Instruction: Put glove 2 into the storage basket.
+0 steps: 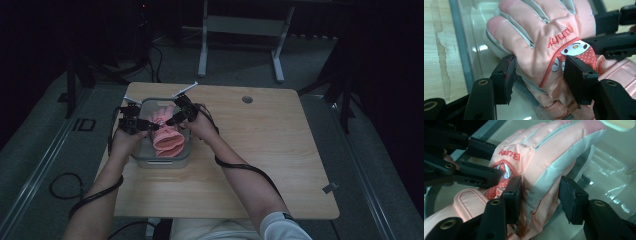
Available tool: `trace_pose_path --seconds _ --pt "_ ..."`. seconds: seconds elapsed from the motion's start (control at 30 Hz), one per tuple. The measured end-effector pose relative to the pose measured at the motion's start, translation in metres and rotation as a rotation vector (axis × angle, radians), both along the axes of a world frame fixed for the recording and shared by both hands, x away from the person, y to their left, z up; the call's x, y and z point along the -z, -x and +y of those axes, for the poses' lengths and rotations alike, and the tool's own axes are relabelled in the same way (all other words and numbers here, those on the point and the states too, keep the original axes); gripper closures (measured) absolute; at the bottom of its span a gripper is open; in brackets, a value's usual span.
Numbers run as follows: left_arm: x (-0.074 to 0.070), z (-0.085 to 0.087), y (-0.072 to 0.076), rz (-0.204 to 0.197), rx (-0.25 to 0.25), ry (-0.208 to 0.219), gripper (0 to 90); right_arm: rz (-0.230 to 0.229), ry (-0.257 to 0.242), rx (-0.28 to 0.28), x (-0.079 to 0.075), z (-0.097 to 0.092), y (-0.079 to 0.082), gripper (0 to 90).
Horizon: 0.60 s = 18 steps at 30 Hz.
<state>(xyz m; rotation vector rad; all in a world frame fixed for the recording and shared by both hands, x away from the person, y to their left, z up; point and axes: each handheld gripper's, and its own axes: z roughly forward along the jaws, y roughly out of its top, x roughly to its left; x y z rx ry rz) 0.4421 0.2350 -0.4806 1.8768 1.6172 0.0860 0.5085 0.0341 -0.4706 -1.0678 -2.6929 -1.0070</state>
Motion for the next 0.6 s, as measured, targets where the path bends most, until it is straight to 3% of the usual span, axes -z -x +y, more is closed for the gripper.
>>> trace_pose_path --seconds 0.13,0.27,0.43,0.6 --pt "0.002 -0.007 -0.002 0.008 -0.003 -0.027 43.2 -0.03 0.049 -0.005 0.004 0.002 0.001 56.2" --pt "0.001 -0.019 -0.006 -0.002 0.004 -0.122 43.5 -0.061 0.086 0.006 0.009 0.002 0.0 55.0" --pt "0.007 -0.026 -0.012 -0.012 -0.007 -0.176 43.5 -0.076 0.098 0.037 0.011 0.0 -0.003 58.5" --pt "0.009 -0.026 -0.016 0.0 -0.013 -0.187 42.8 -0.068 0.095 0.045 0.015 0.003 -0.004 61.2"
